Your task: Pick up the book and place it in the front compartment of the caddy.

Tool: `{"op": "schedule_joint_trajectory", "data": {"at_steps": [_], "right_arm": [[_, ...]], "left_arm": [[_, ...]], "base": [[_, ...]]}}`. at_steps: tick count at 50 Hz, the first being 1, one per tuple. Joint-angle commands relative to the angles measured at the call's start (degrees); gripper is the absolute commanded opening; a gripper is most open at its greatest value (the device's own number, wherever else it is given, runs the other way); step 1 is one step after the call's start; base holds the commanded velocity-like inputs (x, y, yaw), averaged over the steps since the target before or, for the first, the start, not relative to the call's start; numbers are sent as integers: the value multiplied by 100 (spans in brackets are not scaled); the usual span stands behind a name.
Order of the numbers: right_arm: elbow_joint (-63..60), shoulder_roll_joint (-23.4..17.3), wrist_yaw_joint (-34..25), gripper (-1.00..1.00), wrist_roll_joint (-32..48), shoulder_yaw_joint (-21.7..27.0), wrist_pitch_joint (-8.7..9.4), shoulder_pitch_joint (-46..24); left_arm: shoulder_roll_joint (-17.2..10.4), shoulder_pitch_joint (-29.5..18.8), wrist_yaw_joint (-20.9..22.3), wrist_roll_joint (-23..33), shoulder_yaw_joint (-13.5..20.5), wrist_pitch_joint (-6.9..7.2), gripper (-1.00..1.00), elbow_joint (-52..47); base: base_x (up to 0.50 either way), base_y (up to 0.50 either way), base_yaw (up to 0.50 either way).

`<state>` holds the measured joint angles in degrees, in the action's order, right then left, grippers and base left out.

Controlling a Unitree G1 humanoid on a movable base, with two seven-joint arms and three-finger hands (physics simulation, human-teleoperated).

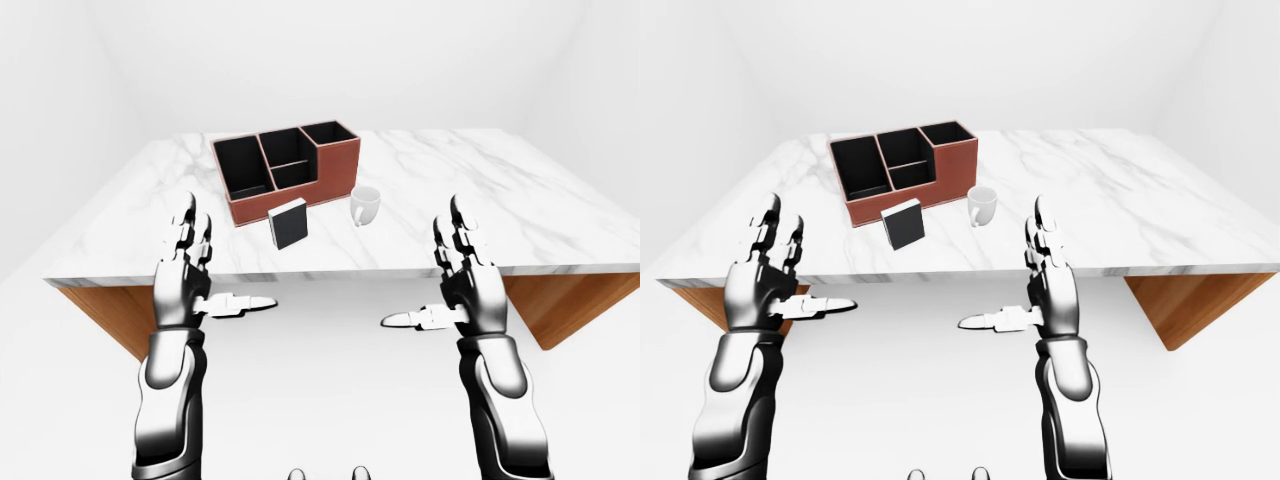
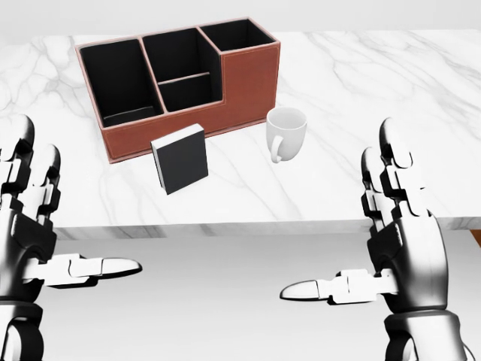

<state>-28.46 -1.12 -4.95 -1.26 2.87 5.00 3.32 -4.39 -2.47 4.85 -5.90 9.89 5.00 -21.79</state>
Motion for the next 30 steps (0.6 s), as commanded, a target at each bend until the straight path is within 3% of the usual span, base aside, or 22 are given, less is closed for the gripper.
{"op": "schedule_joint_trajectory", "data": {"at_steps": [1,30], "right_arm": [[-141,44,-27,100,-190,60,0,36],[-77,14,-2,100,-169,17,0,66]], "left_arm": [[-16,-9,15,-30,35,0,95,-103],[-5,26,38,-33,37,0,96,-195]], "base": [[0,46,0],[0,50,0]]}}
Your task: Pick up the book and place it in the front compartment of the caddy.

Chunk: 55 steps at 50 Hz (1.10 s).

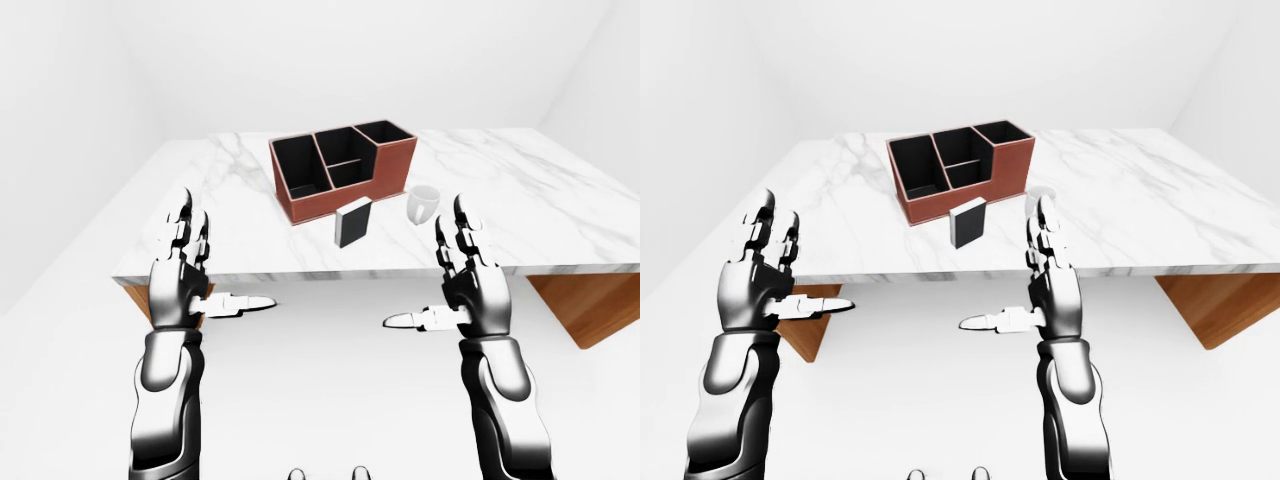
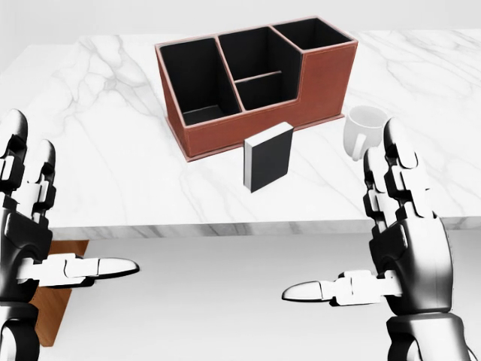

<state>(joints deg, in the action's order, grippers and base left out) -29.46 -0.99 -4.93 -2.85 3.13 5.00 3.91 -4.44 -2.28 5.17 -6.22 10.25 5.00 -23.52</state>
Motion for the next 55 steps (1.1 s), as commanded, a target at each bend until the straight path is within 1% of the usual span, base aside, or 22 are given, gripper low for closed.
{"op": "schedule_joint_trajectory", "data": {"at_steps": [1,4,8,11,16,55], "right_arm": [[27,4,5,100,-4,-9,0,4],[142,-47,143,100,430,-115,0,-46],[-12,16,44,100,227,-86,0,-34],[-175,17,-178,100,-112,-47,0,21],[-239,-4,-202,100,-47,-117,0,79],[-147,4,-173,100,-23,-125,0,77]], "left_arm": [[-1,3,7,-2,2,0,96,-13],[-1,1,2,-2,3,0,95,-22],[8,11,2,11,-16,0,96,-23],[7,2,2,10,-15,0,96,-8],[15,24,5,19,-30,0,96,-13],[-1,-1,10,-15,2,0,96,-72]], "base": [[0,50,0],[0,25,0],[0,0,0],[0,0,0],[50,-4,0],[50,-2,0]]}}
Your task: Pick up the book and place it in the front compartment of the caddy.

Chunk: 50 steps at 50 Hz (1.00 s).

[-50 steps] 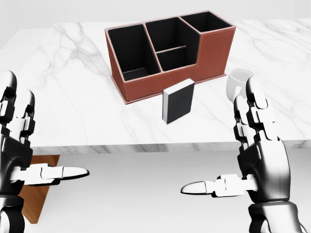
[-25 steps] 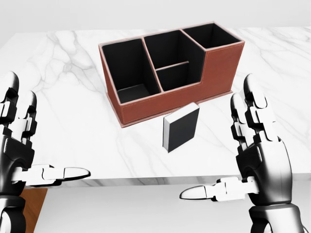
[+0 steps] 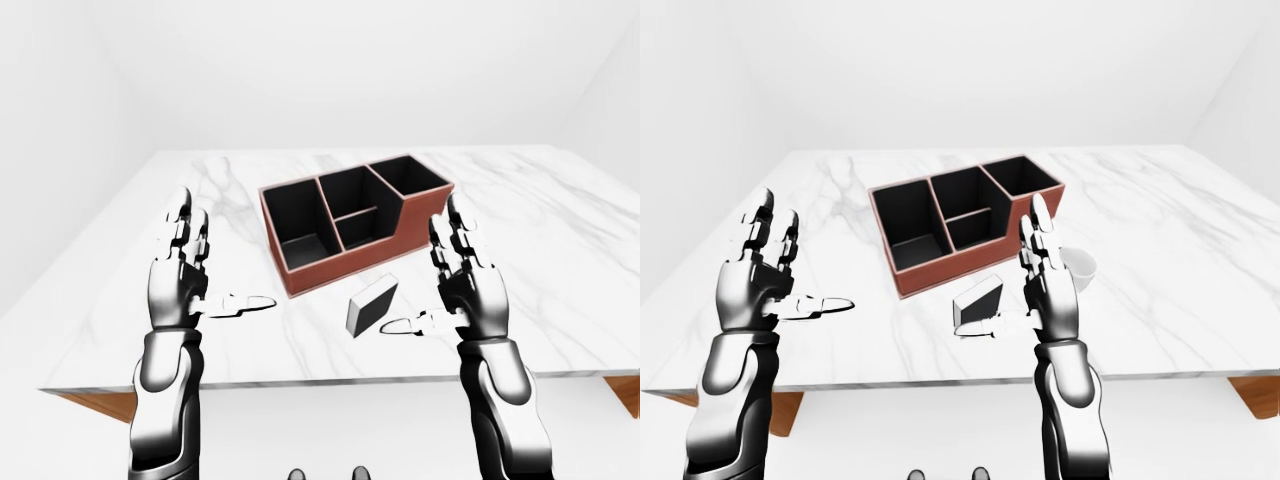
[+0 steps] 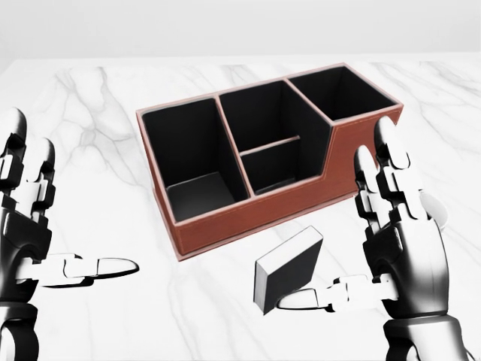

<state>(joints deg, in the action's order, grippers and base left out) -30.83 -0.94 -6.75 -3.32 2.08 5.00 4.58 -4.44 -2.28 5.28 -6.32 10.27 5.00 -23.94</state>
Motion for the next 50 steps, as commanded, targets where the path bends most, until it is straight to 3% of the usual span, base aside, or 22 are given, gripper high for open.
{"op": "schedule_joint_trajectory", "data": {"at_steps": [1,28,50], "right_arm": [[-23,-2,5,100,20,-21,0,18],[11,-9,47,100,110,0,0,-26],[13,-4,121,100,212,-51,0,-39]], "left_arm": [[0,0,-1,-5,1,0,96,-34],[12,29,16,9,-13,0,96,-88],[-6,-5,14,-16,21,0,96,-85]], "base": [[50,-2,0],[49,-2,0],[11,0,0]]}}
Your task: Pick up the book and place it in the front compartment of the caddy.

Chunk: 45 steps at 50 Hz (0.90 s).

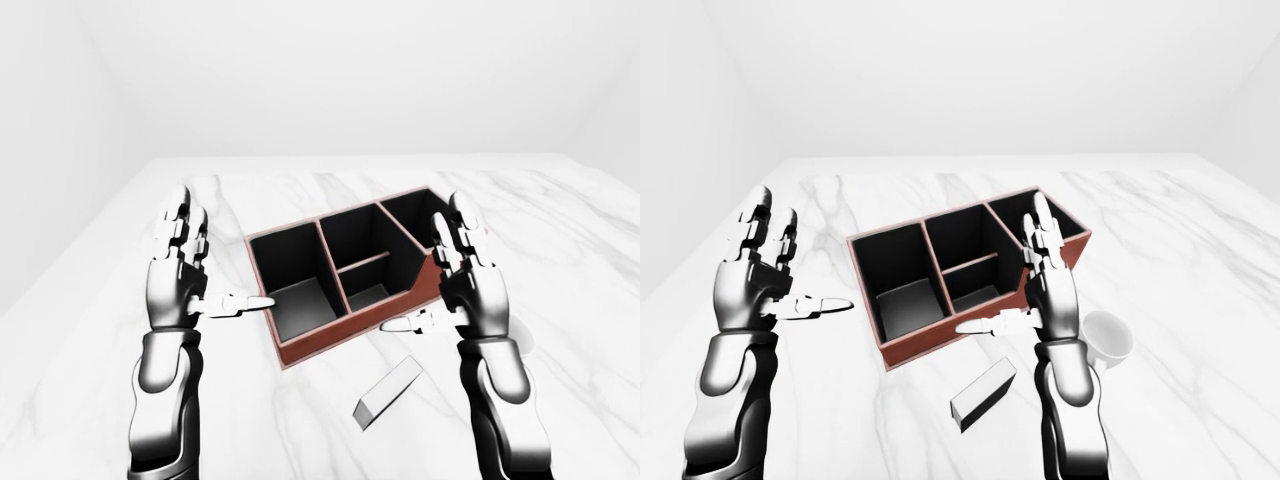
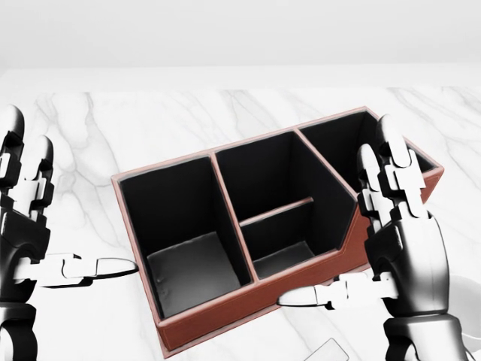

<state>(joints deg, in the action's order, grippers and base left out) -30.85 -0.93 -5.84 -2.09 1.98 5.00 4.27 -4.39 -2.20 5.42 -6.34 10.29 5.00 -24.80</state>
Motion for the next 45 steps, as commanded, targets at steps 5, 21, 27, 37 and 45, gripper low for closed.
{"op": "schedule_joint_trajectory", "data": {"at_steps": [5,21,27,37,45], "right_arm": [[25,-27,5,100,161,-33,0,-17],[-137,-111,-203,100,523,51,0,-173],[-217,-139,-352,100,710,19,0,-226],[-266,-217,-716,100,1122,-19,0,-284],[-651,-335,-1141,100,1161,304,0,-444]], "left_arm": [[-16,-24,4,-20,28,0,96,59],[-29,-33,0,-34,25,0,96,34],[-22,-39,16,-11,10,0,96,109],[-26,-48,11,0,-1,0,96,175],[-28,-49,15,6,2,0,96,179]], "base": [[0,0,0],[0,0,0],[0,0,0],[0,0,0],[0,0,0]]}}
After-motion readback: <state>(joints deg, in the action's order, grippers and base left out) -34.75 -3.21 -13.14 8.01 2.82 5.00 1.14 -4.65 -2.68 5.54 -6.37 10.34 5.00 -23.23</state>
